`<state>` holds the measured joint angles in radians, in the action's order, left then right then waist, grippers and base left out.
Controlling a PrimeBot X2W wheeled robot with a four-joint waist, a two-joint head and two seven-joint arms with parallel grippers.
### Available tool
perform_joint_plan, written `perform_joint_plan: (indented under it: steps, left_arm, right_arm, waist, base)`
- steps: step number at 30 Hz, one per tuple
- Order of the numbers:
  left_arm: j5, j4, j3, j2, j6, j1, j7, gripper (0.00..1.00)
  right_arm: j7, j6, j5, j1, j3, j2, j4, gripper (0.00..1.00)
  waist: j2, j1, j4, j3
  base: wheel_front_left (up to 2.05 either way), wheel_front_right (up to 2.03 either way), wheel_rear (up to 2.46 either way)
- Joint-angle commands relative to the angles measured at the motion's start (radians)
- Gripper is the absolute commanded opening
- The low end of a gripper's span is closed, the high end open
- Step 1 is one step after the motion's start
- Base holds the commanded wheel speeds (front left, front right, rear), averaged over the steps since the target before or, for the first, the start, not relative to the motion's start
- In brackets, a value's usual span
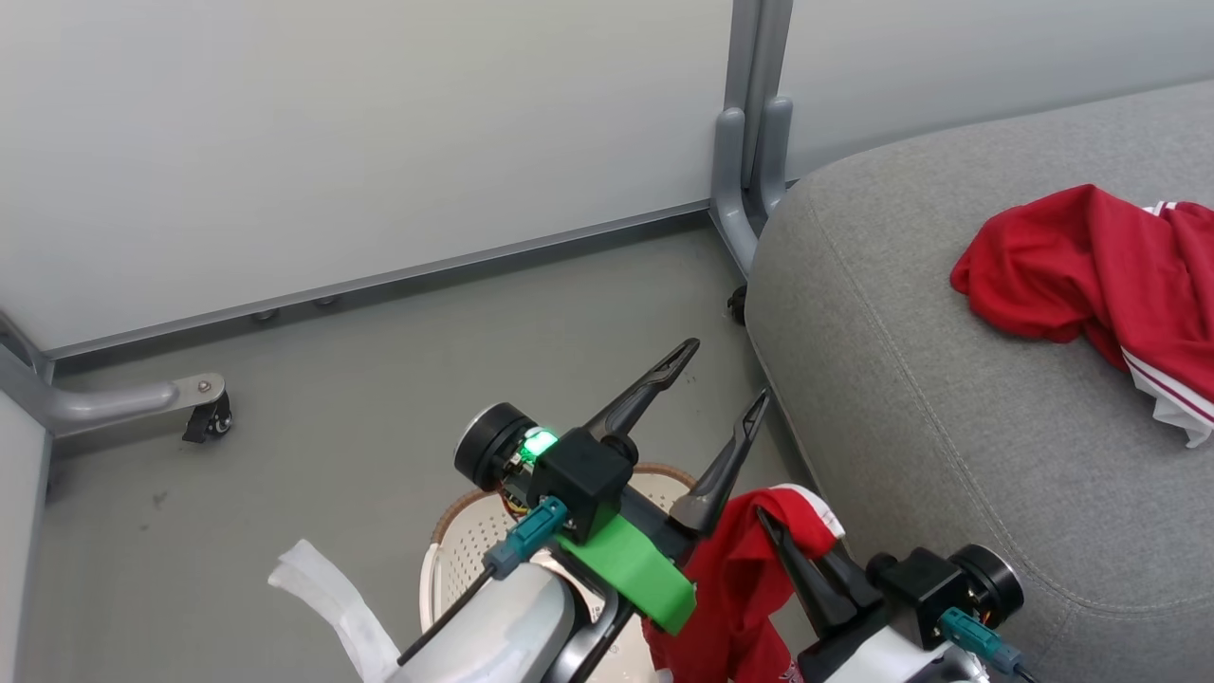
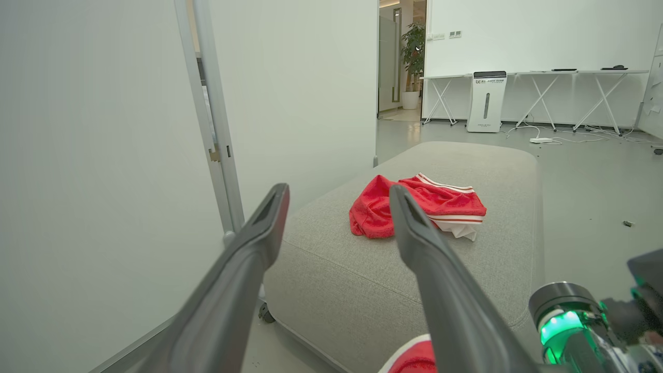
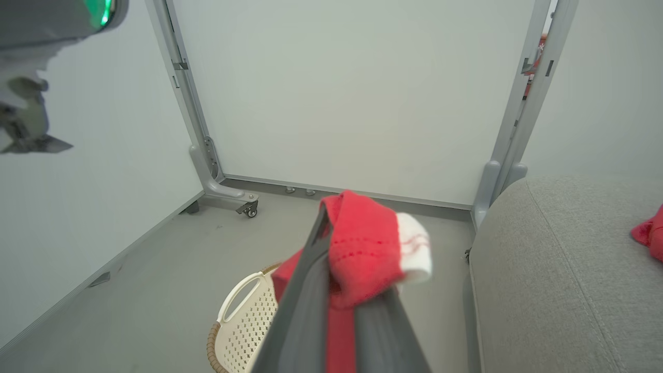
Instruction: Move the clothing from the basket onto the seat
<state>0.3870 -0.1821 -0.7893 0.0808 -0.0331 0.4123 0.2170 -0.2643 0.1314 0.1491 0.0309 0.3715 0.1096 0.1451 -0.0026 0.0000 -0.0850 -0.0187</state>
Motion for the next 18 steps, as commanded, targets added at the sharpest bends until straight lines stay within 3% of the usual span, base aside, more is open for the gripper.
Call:
perform_joint_plan:
  steps: [1,10,18]
  left_arm:
    - [0.013,0.000,0.003,0.009,0.008,-0.010,0.007,1.00]
    - [0.003,-0.019,0.019,0.033,0.026,-0.025,0.023,1.00]
    - [-0.022,-0.038,0.040,0.060,0.037,0.002,0.040,1.00]
  right_arm:
    - [0.000,-0.001,0.000,0.003,-0.006,0.005,-0.013,0.00]
    - [0.000,-0.001,-0.029,0.008,-0.074,0.021,-0.116,0.00]
    - [0.000,-0.001,-0.046,-0.008,-0.153,0.016,-0.236,0.00]
  waist:
    - [0.0026,0.0000,-0.002,0.003]
    - [0.0026,0.0000,-0.044,0.043]
    - [0.0026,0.0000,-0.160,0.125]
  base:
    - [0.00,0.00,0.00]
    - [0.00,0.00,0.00]
    - [0.00,0.00,0.00]
